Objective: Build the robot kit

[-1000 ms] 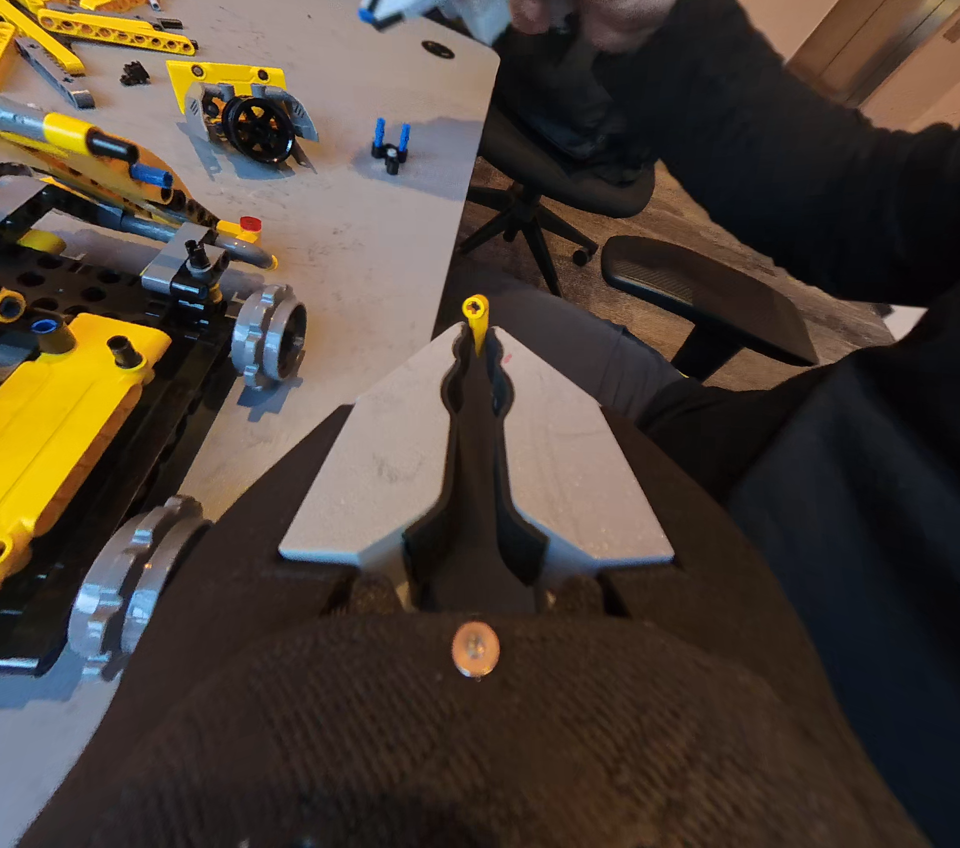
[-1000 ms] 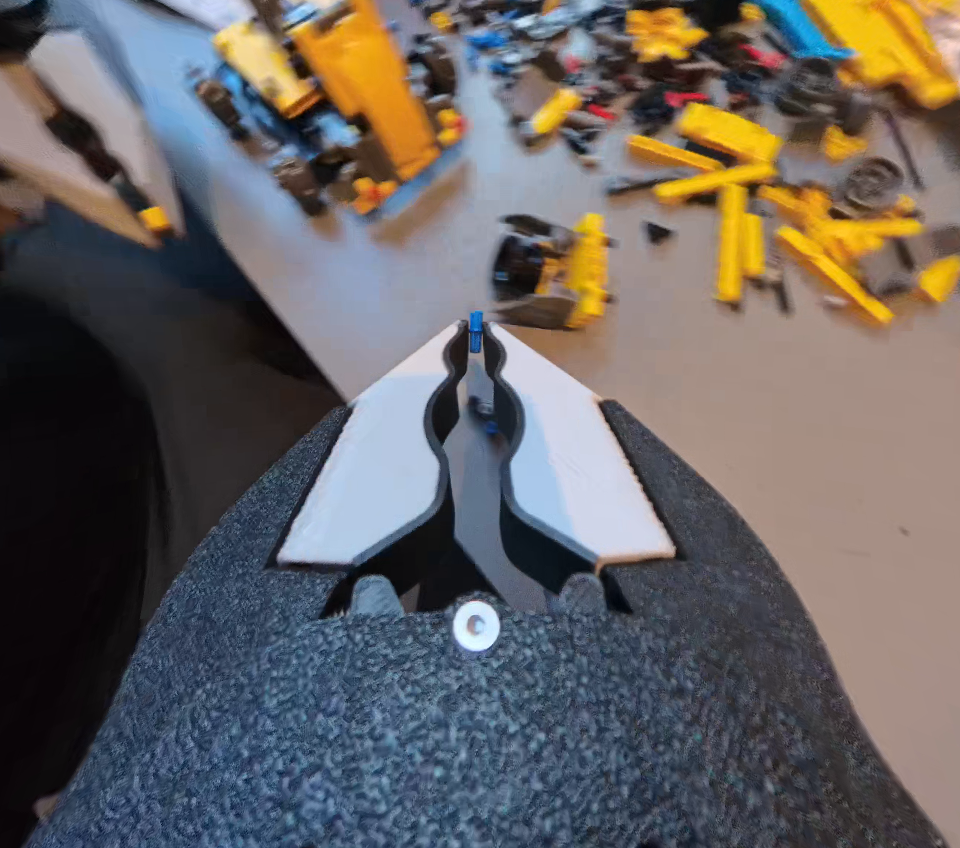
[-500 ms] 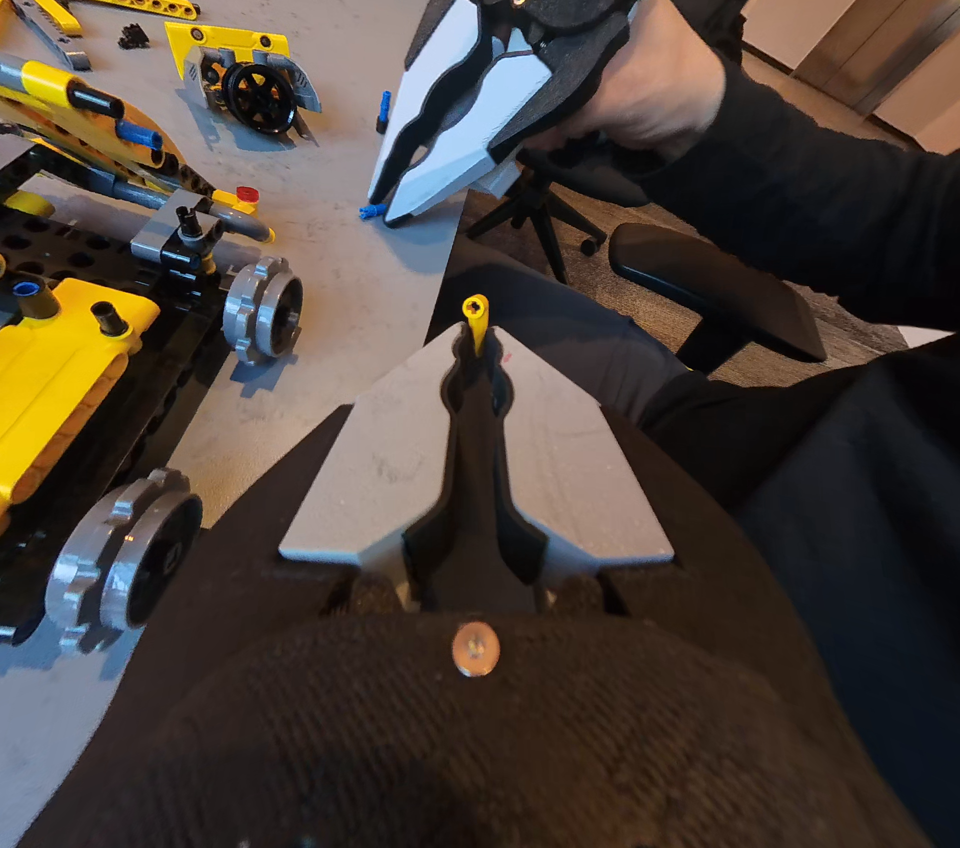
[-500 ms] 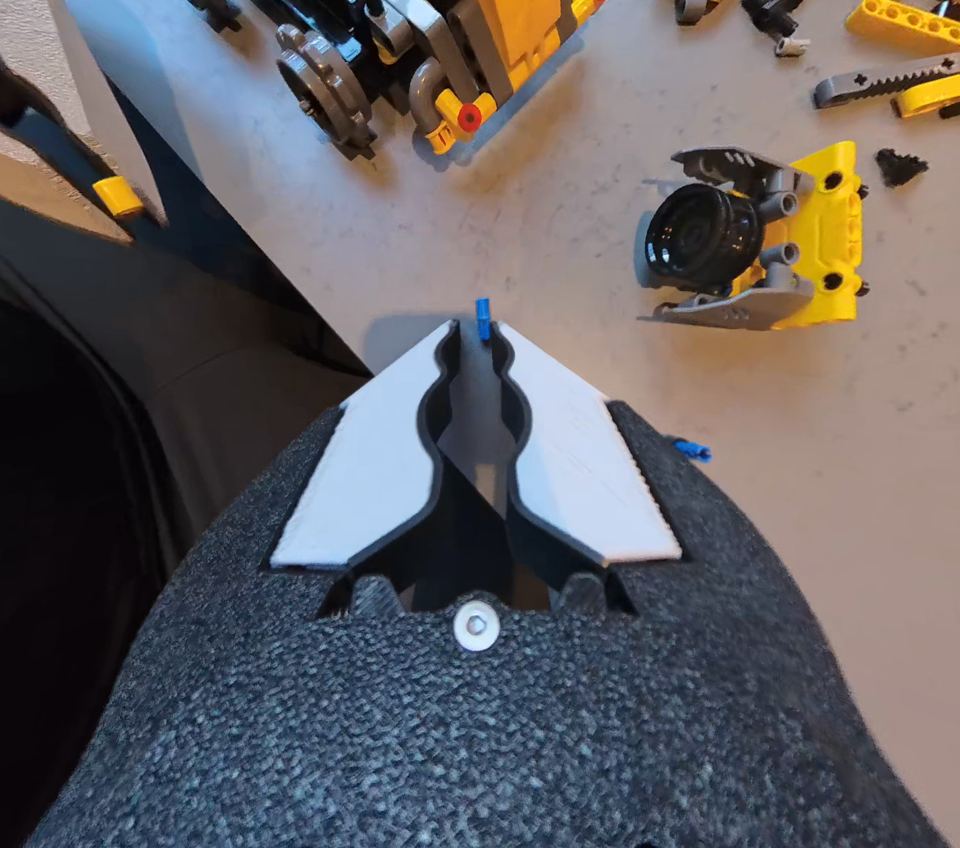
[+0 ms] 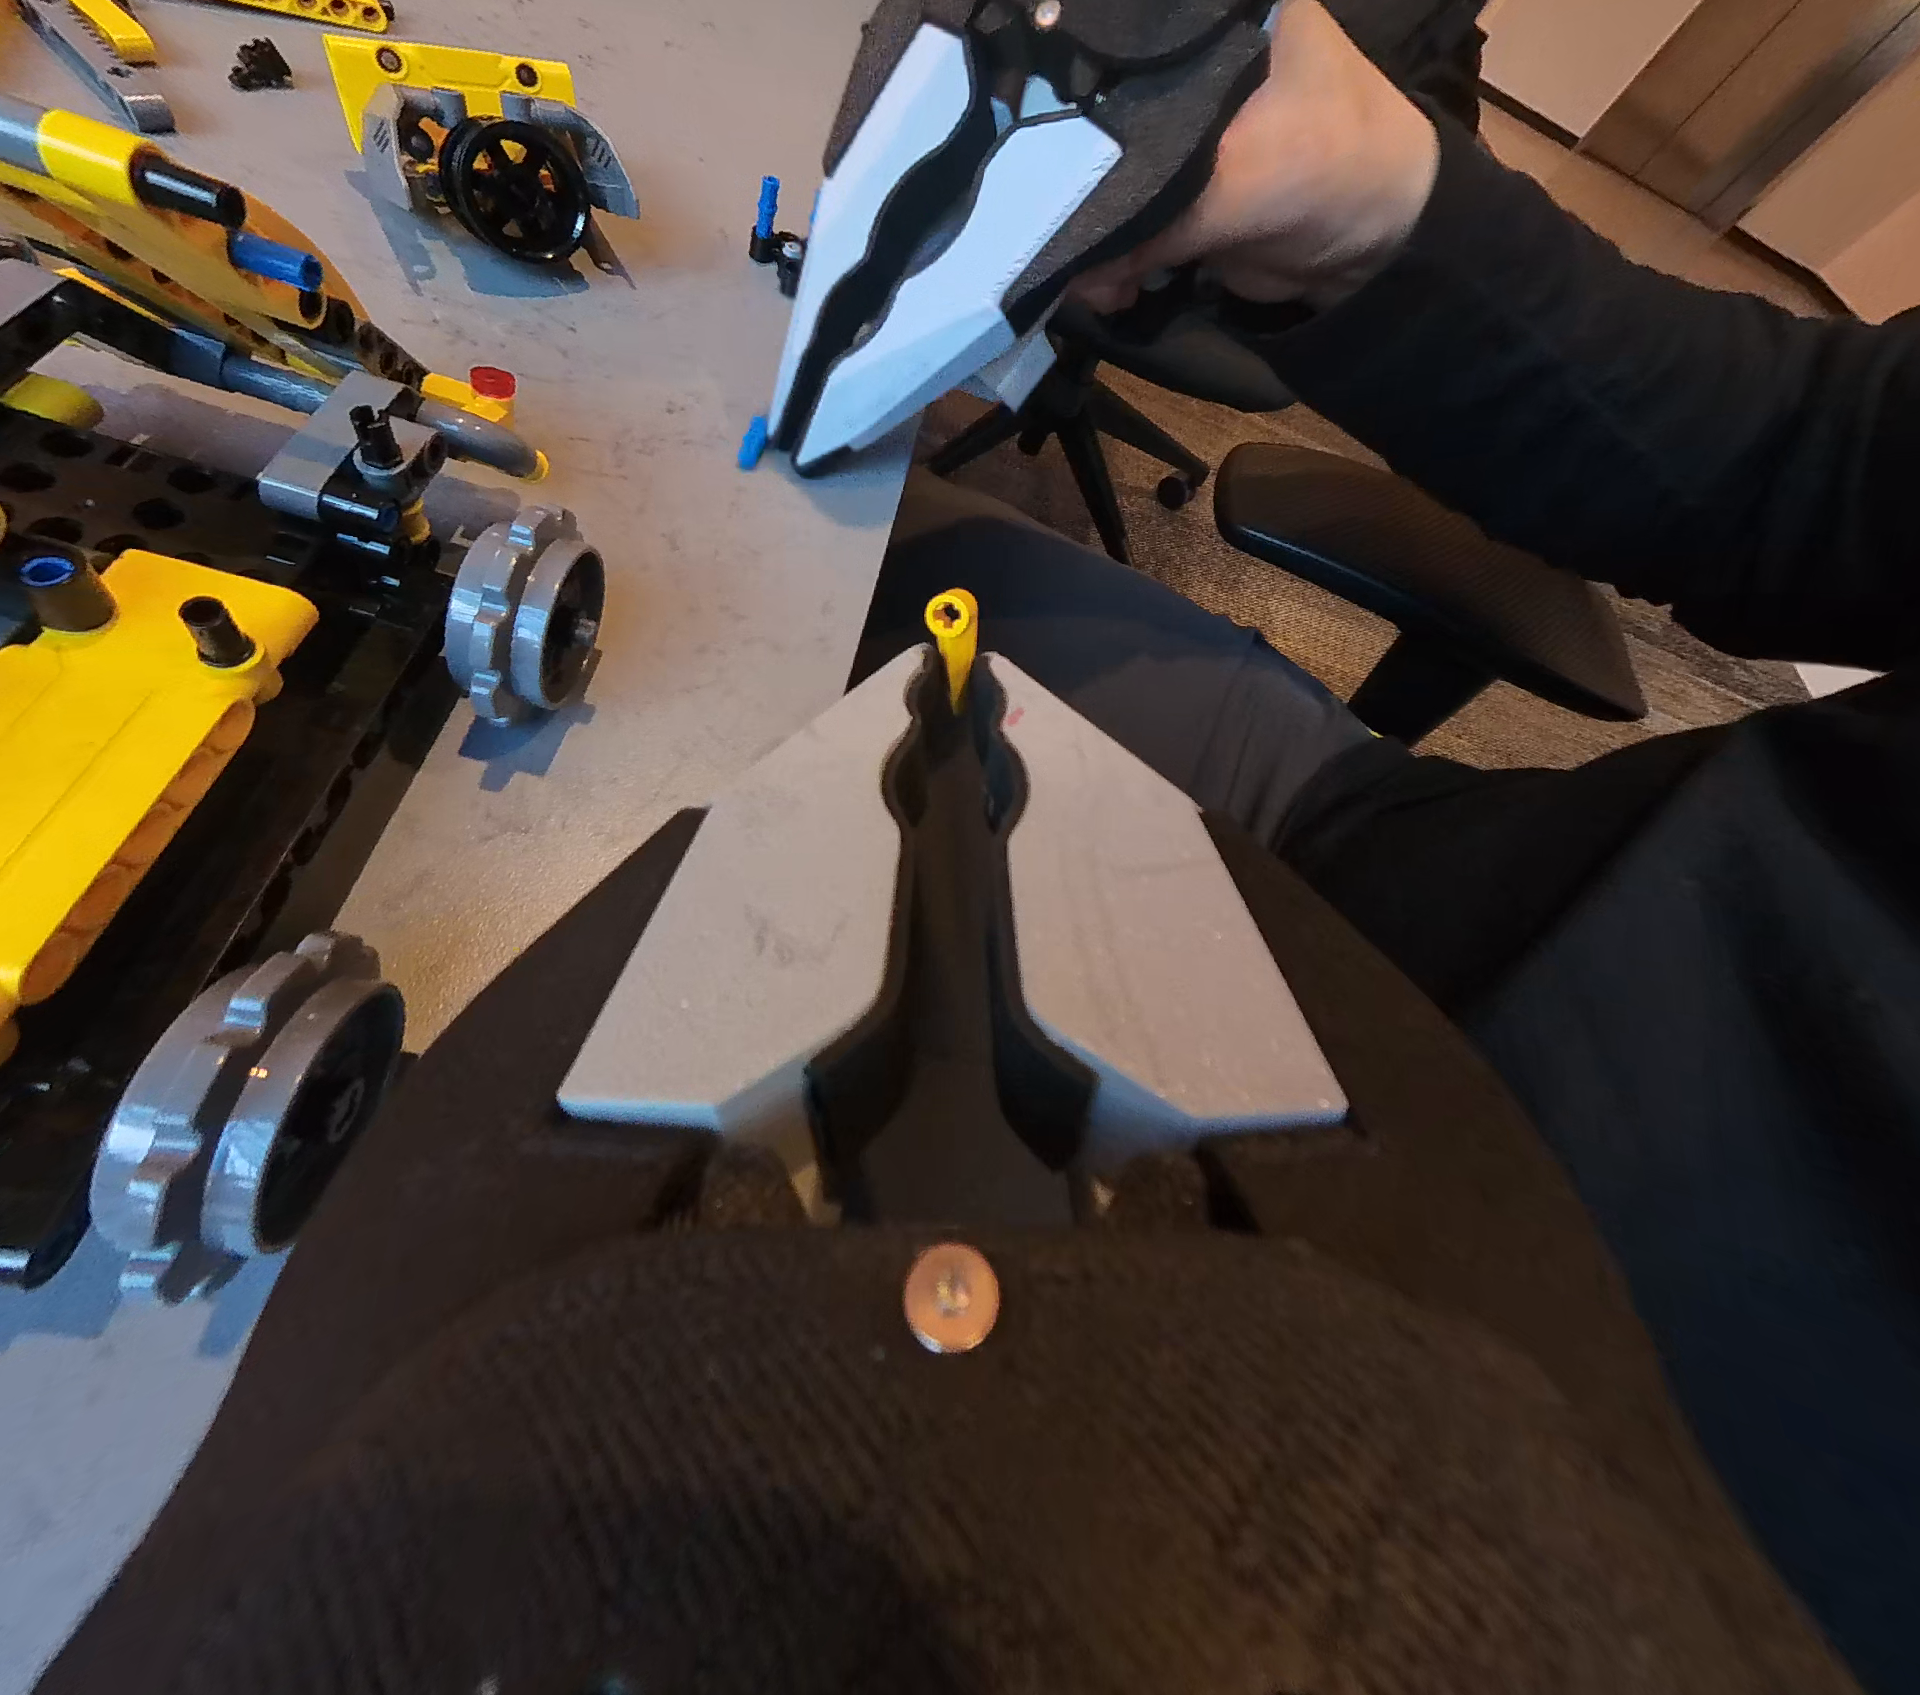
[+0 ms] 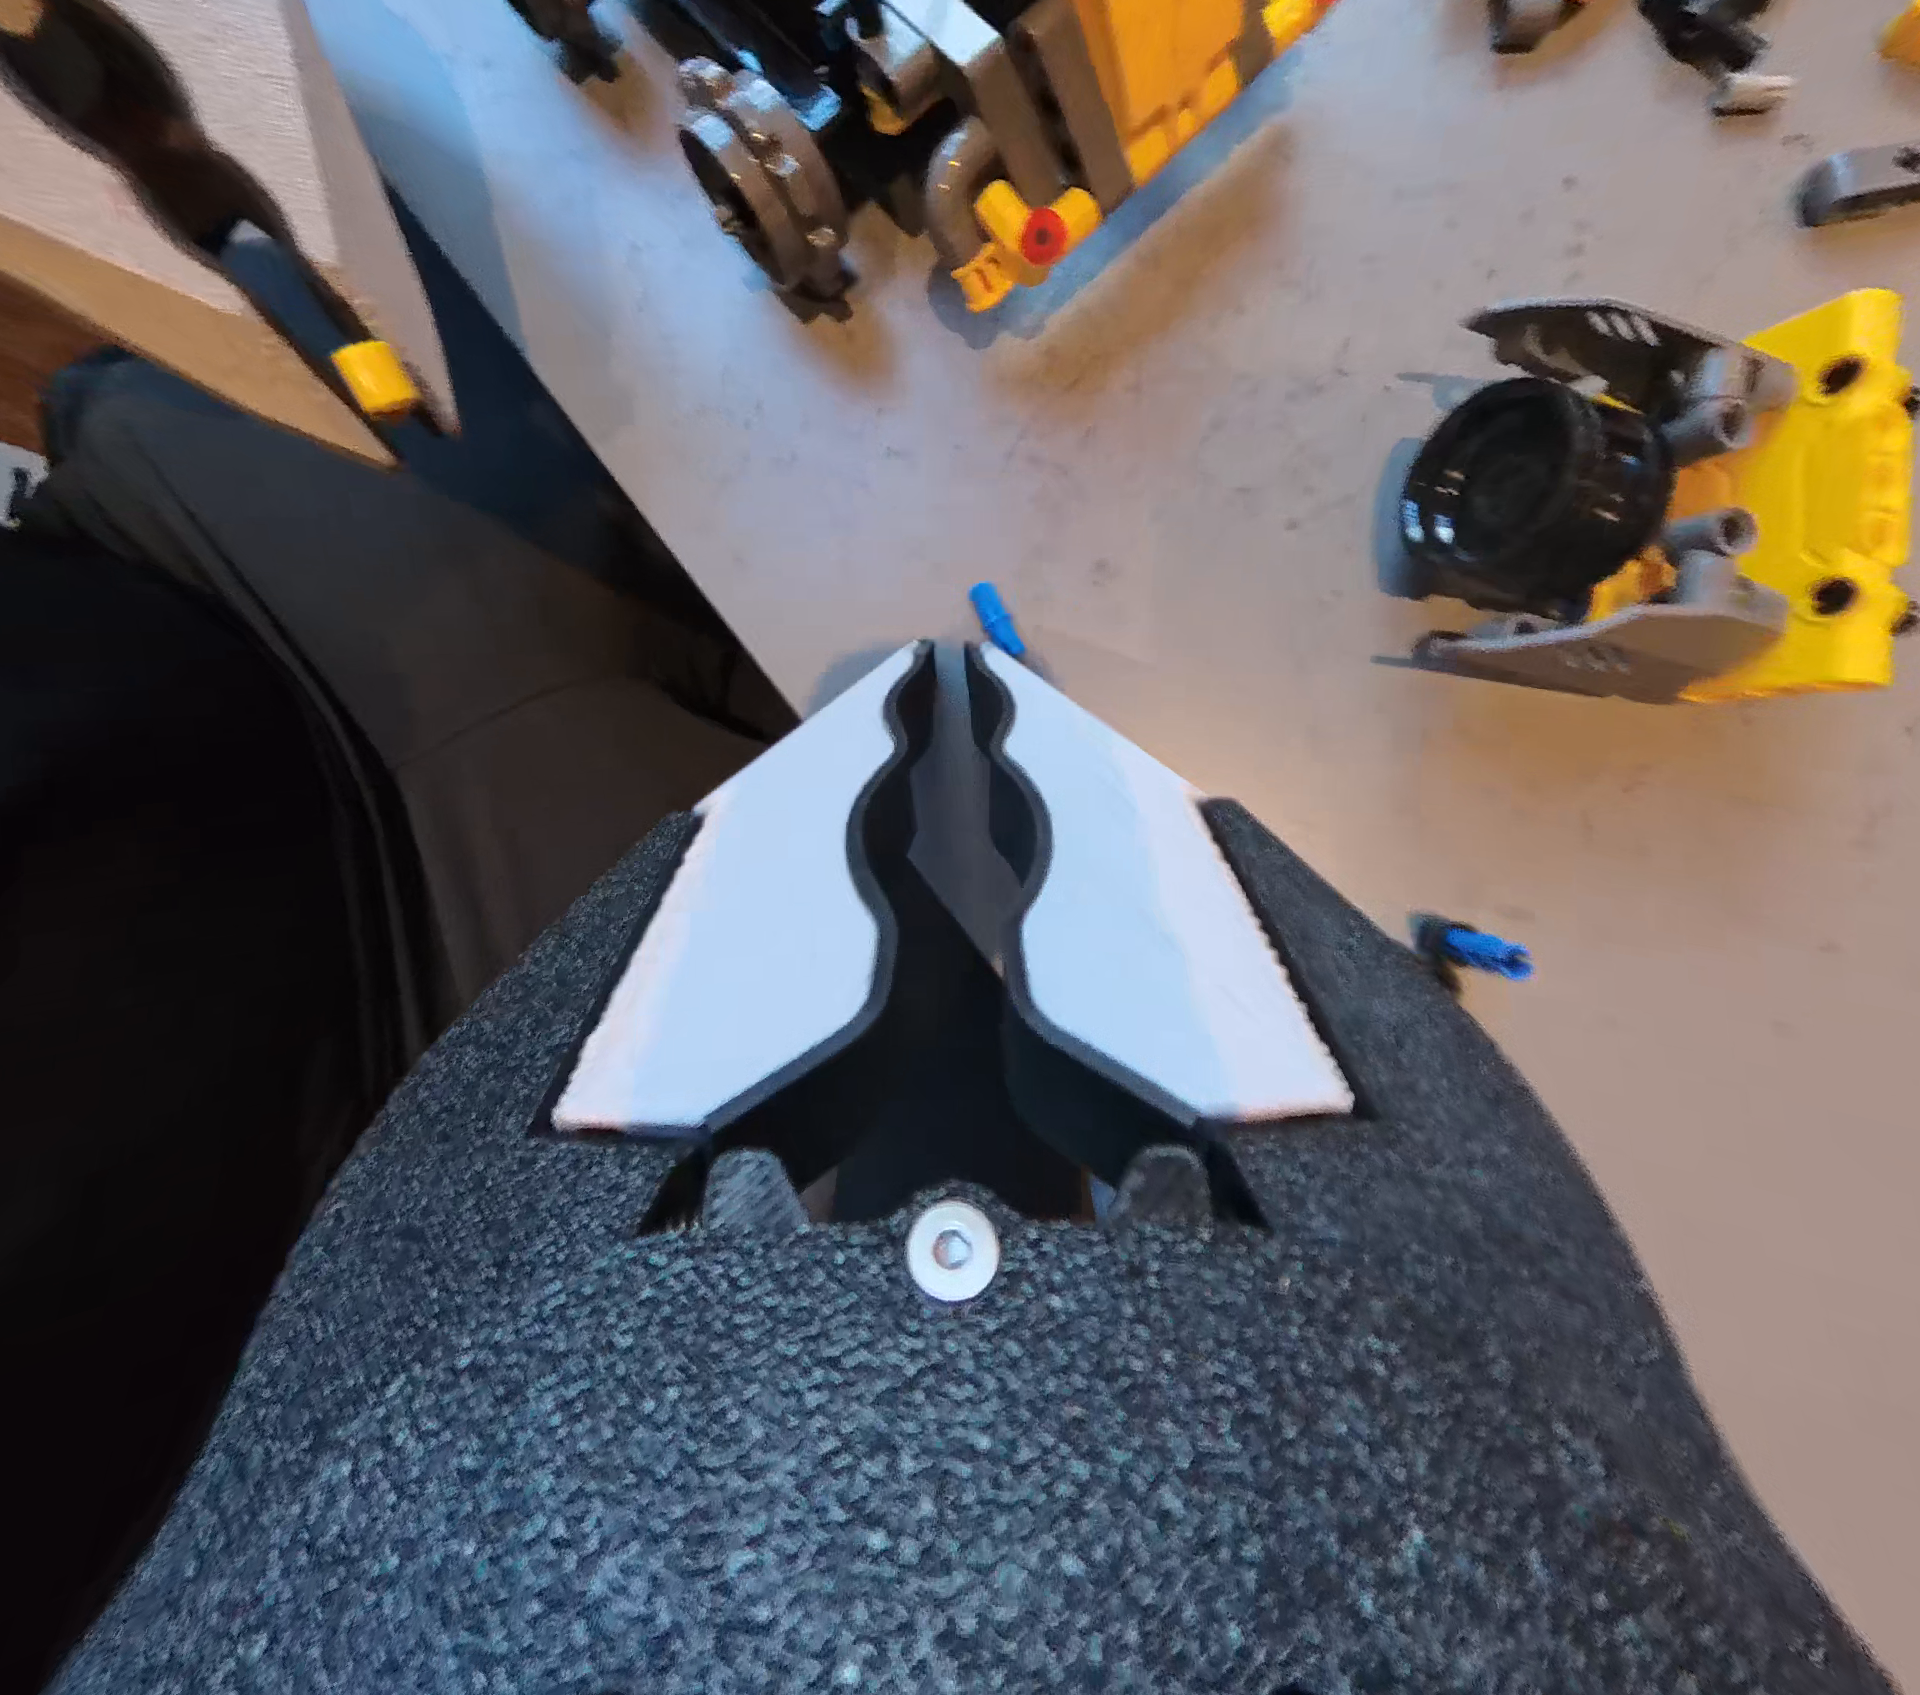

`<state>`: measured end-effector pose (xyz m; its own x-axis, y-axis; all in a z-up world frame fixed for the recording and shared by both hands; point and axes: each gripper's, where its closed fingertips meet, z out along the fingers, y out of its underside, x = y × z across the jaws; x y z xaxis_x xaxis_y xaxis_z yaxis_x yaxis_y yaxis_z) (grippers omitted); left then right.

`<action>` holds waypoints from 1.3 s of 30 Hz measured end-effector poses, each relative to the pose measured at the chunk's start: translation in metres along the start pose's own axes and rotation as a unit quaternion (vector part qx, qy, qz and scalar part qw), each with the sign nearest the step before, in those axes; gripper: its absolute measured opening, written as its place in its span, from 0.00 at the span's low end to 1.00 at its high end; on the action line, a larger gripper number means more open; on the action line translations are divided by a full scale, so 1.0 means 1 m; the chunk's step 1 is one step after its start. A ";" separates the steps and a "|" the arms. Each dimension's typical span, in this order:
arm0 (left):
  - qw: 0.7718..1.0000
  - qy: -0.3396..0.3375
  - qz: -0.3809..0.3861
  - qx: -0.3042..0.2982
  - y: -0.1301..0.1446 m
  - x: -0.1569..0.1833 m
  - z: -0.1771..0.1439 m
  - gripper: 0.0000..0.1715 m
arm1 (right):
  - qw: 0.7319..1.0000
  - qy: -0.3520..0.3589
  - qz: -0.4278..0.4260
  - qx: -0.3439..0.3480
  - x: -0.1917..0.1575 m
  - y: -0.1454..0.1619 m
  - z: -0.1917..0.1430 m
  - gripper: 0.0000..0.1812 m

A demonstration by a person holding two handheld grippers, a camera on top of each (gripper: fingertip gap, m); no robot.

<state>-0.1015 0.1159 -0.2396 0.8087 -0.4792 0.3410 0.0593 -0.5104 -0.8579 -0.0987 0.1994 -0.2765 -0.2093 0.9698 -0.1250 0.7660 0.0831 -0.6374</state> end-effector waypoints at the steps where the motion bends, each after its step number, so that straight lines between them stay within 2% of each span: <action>1: 1.000 0.001 -0.001 -0.001 0.000 0.000 0.000 0.02 | 1.000 -0.009 -0.004 0.004 -0.005 -0.002 0.001 0.03; 5: 1.000 0.001 -0.001 -0.003 0.002 -0.001 0.001 0.02 | 0.999 -0.017 -0.024 0.022 -0.010 -0.009 0.000 0.04; 11: 1.000 -0.001 -0.003 0.001 0.000 -0.003 -0.001 0.02 | 0.998 0.053 -0.040 -0.002 0.018 -0.002 -0.012 0.06; 18: 1.000 -0.006 -0.003 0.001 0.000 -0.004 -0.001 0.02 | 0.999 0.028 -0.041 0.001 0.008 -0.003 0.002 0.08; 21: 1.000 -0.008 -0.007 0.004 -0.001 -0.005 -0.002 0.02 | 0.999 0.013 -0.030 0.009 0.006 -0.005 0.004 0.03; 25: 1.000 -0.007 -0.018 0.008 -0.003 -0.006 -0.002 0.02 | 1.000 0.004 -0.008 0.020 0.005 -0.008 0.006 0.02; 31: 0.995 0.007 -0.089 0.033 -0.008 -0.009 -0.001 0.02 | 0.991 -0.078 0.015 0.112 -0.043 -0.035 -0.005 0.02; 35: 0.983 0.048 -0.168 0.051 -0.010 -0.006 0.000 0.02 | 0.983 -0.064 -0.020 0.173 -0.056 -0.048 -0.015 0.02; 39: 0.956 0.112 -0.264 0.068 -0.010 0.001 0.003 0.02 | 0.983 -0.045 -0.056 0.167 -0.064 -0.041 -0.009 0.02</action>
<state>-0.0995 0.1231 -0.2320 0.5007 -0.3295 0.8005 0.5115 -0.6334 -0.5807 -0.1114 0.1357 -0.2355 -0.3453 0.9335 -0.0964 0.4950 0.0939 -0.8638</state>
